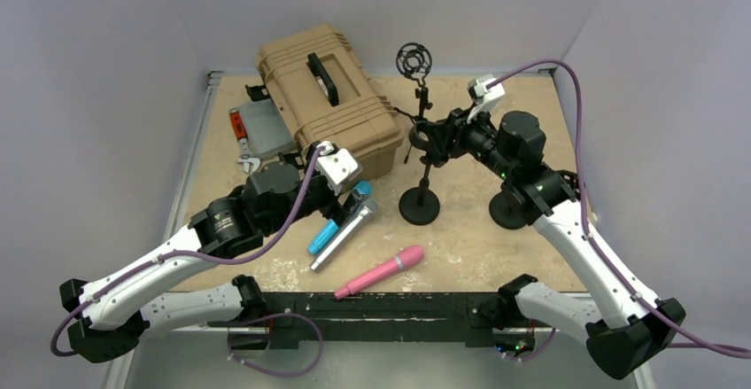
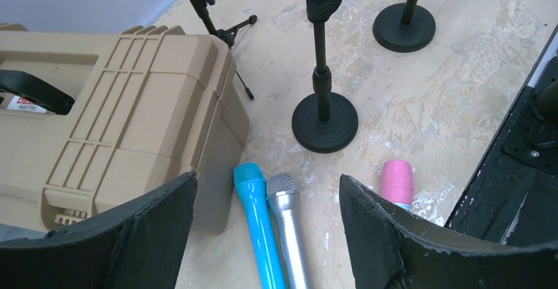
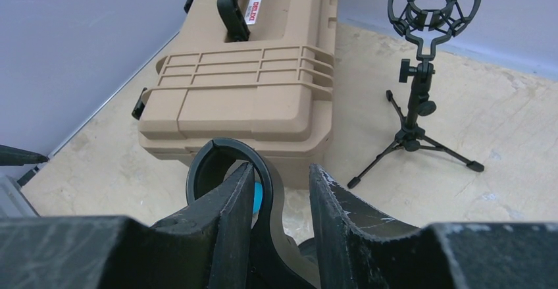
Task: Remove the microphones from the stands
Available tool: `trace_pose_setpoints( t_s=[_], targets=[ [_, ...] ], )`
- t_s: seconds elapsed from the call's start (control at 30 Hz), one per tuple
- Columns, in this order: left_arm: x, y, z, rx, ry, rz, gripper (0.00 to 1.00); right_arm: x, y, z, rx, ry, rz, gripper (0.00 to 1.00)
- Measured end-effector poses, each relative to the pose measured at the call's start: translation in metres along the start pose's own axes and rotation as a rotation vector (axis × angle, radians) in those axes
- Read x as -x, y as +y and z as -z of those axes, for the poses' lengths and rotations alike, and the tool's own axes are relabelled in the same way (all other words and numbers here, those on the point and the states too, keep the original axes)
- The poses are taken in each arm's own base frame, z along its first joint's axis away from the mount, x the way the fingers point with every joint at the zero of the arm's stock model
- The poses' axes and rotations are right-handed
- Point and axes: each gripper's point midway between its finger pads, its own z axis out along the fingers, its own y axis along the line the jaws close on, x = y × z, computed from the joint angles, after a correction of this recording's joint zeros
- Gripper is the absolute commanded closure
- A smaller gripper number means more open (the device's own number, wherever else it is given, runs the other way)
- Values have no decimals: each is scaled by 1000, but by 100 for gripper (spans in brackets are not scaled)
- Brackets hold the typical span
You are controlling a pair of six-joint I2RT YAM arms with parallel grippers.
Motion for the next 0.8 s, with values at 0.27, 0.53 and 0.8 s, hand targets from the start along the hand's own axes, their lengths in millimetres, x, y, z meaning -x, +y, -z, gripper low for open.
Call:
trace_pose_setpoints(
  t_s=[0.27,0.53,0.8],
  targets=[
    [0,0,0,1,0,-1,23,-5,3,-2,5,-5,-41,66],
    [0,0,1,1,-1,-3,23,-20,11,-12,-5,-20,-127,66],
    [2,1,3,2,-10,-7,23,-96,4,-21,-68,147,-255,64]
  ],
)
